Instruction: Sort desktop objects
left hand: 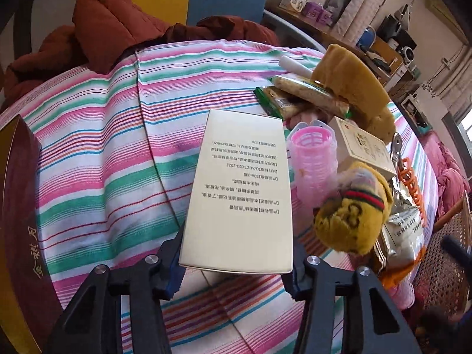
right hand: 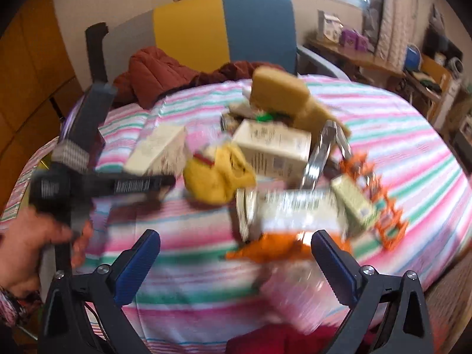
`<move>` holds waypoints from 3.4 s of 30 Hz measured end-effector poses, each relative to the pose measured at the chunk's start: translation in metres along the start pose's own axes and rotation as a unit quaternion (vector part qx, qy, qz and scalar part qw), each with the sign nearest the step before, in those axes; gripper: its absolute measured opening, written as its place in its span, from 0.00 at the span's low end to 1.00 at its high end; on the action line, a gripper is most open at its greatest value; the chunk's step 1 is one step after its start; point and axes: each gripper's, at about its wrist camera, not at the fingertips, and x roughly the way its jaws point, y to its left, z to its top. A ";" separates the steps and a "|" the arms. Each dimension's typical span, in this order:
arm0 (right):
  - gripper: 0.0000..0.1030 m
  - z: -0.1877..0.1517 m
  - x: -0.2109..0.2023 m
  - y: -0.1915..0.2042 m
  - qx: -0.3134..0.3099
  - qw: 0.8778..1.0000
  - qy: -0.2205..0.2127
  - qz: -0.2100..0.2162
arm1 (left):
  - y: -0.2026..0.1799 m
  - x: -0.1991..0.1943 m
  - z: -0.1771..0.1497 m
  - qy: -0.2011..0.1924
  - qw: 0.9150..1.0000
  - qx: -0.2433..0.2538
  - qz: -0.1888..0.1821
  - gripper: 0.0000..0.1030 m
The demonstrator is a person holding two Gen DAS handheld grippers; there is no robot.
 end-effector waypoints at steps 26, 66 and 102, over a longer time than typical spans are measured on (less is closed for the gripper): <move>0.76 0.093 0.129 -0.041 -0.281 0.947 0.158 0.007 | -0.007 -0.034 -0.026 -0.021 1.000 0.023 0.001 0.58; 0.52 -0.021 -0.019 0.042 -0.070 0.992 0.046 0.091 | 0.013 -0.070 -0.099 -0.038 0.999 -0.011 0.014 0.50; 0.50 0.044 -0.015 0.131 -0.103 0.985 0.008 0.140 | 0.087 -0.154 -0.072 -0.122 0.990 -0.069 0.030 0.49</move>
